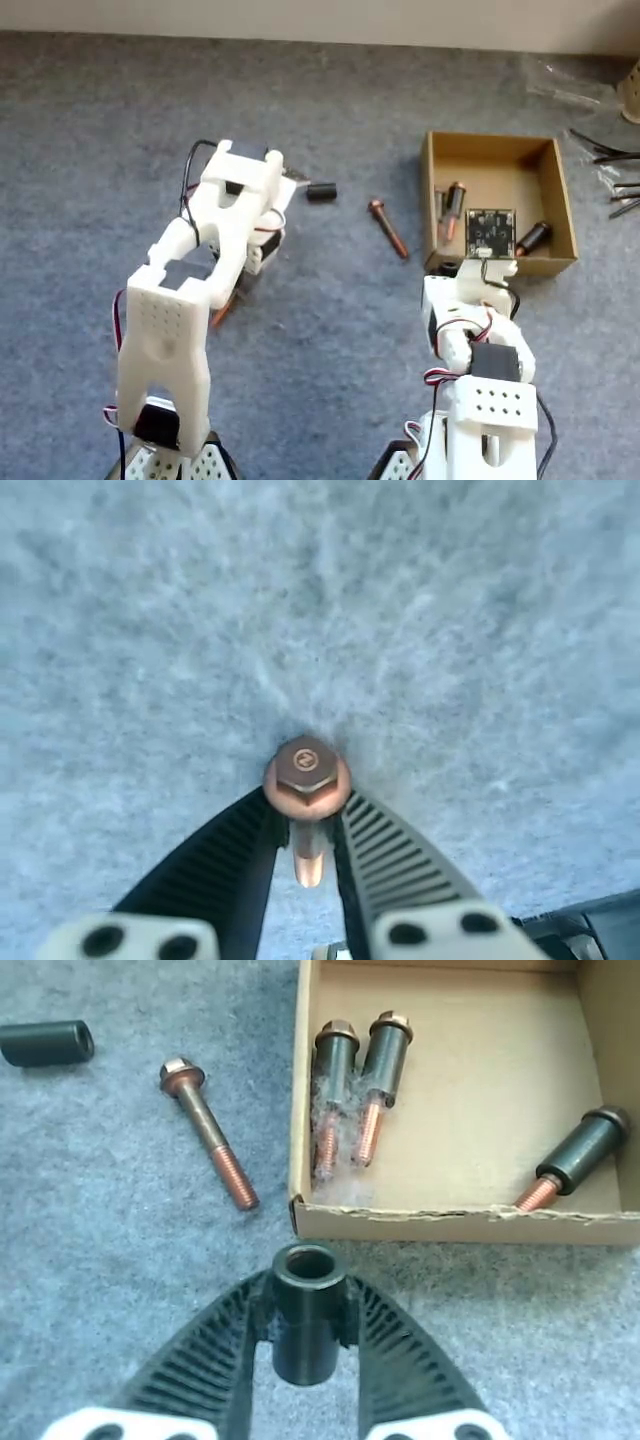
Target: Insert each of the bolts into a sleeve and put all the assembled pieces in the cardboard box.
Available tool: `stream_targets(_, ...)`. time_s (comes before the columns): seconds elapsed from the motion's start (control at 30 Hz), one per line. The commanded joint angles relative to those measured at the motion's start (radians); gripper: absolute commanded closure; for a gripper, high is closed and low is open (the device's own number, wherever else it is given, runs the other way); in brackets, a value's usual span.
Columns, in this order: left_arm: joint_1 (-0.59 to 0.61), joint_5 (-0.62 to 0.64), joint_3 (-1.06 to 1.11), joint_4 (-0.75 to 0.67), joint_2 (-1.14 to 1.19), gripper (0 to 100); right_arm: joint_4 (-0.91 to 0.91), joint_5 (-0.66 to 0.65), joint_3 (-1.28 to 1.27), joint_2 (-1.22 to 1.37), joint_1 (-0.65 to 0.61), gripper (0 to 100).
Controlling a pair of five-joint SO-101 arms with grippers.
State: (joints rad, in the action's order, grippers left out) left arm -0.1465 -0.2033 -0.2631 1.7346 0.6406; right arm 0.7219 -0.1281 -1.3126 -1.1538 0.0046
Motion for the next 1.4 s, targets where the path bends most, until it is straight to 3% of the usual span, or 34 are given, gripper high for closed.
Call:
stream_targets(0.0, -0.016, 0.003, -0.022, 0.018, -0.170, 95, -0.031, -0.015, 0.010, -0.016, -0.015, 99.5)
stream_targets(0.27, -0.016, 0.002, -0.018, 0.018, -0.407, 95, -0.031, -0.120, 0.005, -0.012, -0.093, 99.5)
stream_targets(0.67, -0.024, 0.000, -0.021, -0.075, -0.673, 95, -0.035, -0.117, -0.016, -0.015, -0.182, 99.5)
stream_targets(0.93, -0.024, 0.002, -0.087, -0.077, -0.792, 95, -0.269, -0.112, -0.074, -0.015, -0.298, 99.5)
stream_targets(1.37, -0.024, 0.003, -0.117, -0.133, -1.093, 95, -0.407, -0.123, -0.085, -0.012, -0.570, 99.5)
